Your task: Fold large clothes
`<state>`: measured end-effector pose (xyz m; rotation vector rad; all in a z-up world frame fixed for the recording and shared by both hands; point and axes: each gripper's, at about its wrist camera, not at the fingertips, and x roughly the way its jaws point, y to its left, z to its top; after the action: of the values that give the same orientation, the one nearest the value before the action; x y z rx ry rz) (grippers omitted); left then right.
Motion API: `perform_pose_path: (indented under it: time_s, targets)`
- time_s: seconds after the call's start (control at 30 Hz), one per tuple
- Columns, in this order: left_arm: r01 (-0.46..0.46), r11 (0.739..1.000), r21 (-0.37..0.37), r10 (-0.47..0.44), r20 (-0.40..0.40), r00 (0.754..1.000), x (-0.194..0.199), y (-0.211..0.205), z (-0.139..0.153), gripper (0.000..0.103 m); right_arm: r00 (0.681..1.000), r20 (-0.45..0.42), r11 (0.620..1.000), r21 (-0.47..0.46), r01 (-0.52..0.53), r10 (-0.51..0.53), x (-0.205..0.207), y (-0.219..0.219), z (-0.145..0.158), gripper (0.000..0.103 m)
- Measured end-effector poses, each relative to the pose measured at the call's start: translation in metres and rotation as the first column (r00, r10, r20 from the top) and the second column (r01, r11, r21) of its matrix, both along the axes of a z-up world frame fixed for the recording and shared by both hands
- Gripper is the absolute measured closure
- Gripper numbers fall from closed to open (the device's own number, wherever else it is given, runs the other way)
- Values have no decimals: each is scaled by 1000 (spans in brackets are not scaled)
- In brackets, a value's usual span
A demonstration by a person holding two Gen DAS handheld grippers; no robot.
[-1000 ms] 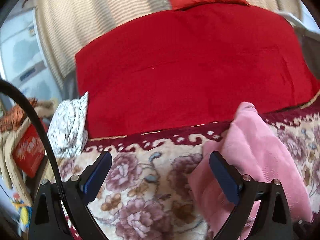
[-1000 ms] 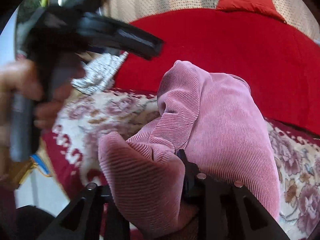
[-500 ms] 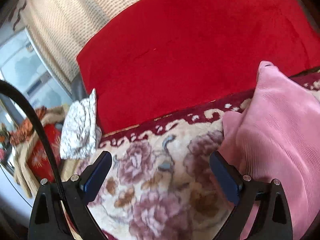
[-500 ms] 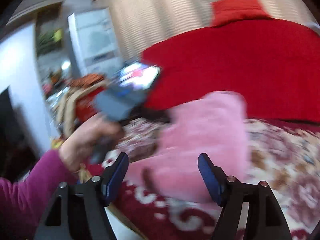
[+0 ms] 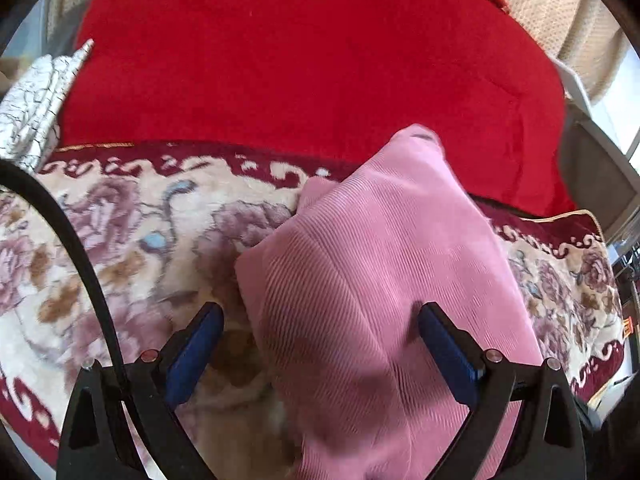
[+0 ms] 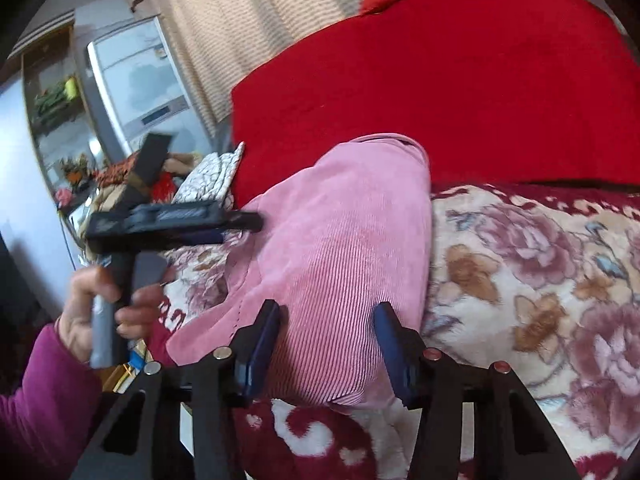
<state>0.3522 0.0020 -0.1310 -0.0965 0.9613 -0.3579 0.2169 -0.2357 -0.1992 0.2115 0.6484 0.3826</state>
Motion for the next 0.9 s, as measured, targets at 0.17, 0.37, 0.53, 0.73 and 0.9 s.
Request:
perform_pose_path:
  time_s: [0.17, 0.37, 0.53, 0.73, 0.9]
  targets:
    - [-30, 972, -233, -4, -144, 990, 26, 8, -21, 39, 1000, -5, 998, 62, -5, 5, 2, -10, -6, 51]
    - [54, 978, -200, -82, -131, 988, 42, -26, -14, 73, 1000, 15, 995, 100, -12, 11, -3, -17, -14, 51]
    - [187, 978, -94, -193, -55, 980, 57, -72, 24, 85, 997, 60, 990, 132, 41, -50, -12, -25, -14, 51]
    - [343, 925, 164, -365, 134, 921, 60, -144, 80, 85, 985, 144, 990, 117, 76, -92, -25, -19, -7, 51]
    - [294, 901, 319, -322, 35, 946, 84, -138, 16, 80, 992, 84, 995, 48, 90, -94, 1, 7, -14, 52]
